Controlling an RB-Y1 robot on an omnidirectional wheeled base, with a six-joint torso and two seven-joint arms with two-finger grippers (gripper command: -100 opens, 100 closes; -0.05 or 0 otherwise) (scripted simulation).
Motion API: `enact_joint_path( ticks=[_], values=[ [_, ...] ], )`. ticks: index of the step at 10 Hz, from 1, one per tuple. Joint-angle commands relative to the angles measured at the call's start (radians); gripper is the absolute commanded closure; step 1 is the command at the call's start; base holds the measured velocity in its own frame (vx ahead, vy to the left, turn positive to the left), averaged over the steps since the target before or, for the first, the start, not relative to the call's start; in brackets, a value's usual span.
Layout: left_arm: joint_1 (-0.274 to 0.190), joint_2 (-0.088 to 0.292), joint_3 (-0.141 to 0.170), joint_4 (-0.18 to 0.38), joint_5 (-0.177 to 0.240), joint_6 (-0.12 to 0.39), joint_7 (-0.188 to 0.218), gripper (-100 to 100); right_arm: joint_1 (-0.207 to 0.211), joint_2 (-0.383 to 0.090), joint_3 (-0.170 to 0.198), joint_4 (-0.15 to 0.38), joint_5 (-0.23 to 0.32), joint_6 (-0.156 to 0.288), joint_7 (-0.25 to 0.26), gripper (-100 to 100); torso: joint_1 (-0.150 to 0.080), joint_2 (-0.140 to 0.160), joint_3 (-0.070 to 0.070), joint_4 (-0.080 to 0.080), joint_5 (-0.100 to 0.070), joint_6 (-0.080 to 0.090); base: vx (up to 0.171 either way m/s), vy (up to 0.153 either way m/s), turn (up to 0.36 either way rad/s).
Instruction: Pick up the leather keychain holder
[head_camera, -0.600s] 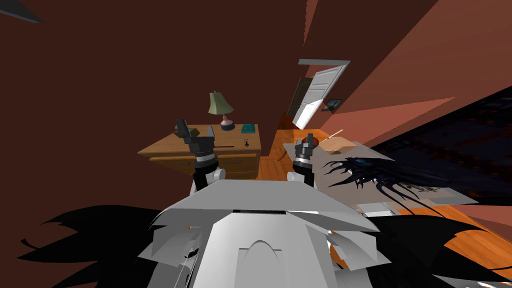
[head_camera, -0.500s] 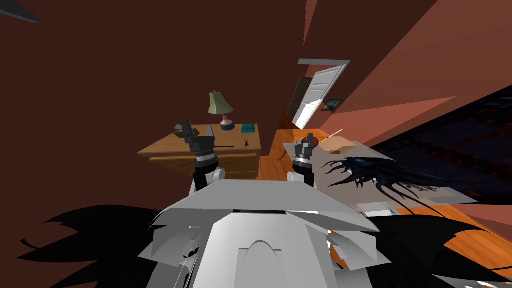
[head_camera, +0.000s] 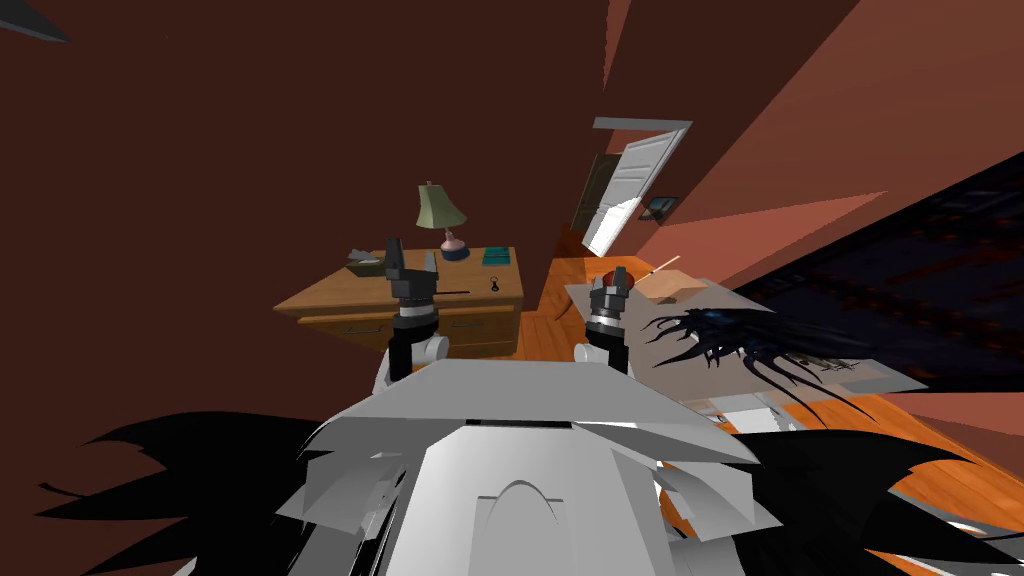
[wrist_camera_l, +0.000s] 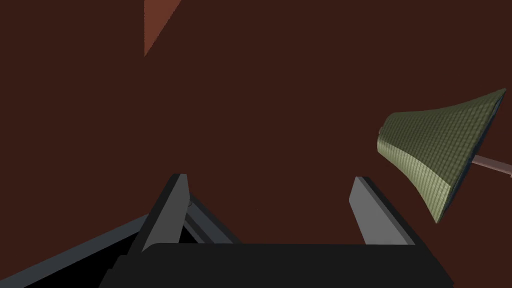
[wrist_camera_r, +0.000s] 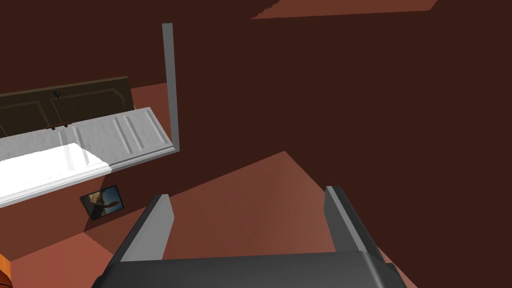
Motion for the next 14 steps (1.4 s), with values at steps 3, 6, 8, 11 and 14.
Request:
enact_joint_path(
  ticks=[3,6,8,11,14],
  values=[
    [-0.036,0.048,-0.016,0.003,0.005,0.081,-0.002,-100,0.000,0.000,0.000,0.000,0.000,0.000,0.000,0,0.000,0.001,0.000,0.000,0.000,0.000,-0.036,0.035,-0.057],
    [-0.073,0.090,-0.033,0.006,0.010,0.163,-0.001,-100,0.000,0.000,0.000,0.000,0.000,0.000,0.000,0,0.000,0.000,0.000,0.000,0.000,0.000,-0.025,0.032,-0.047],
    [-0.094,0.111,-0.043,0.007,0.012,0.207,0.000,-100,0.000,0.000,0.000,0.000,0.000,0.000,0.000,0,-0.001,0.000,0.000,0.000,0.000,0.000,-0.023,0.028,-0.062],
    [-0.116,0.130,-0.053,0.009,0.014,0.269,0.002,-100,0.000,0.000,0.000,0.000,0.000,0.000,0.000,0,0.000,0.000,0.000,0.000,0.000,0.000,-0.032,0.031,-0.045],
    [-0.163,0.168,-0.076,0.011,0.018,0.358,0.005,-100,0.000,0.000,0.000,0.000,0.000,0.000,0.000,0,0.000,0.000,0.000,0.000,0.000,0.000,-0.030,0.035,-0.069]
  ],
)
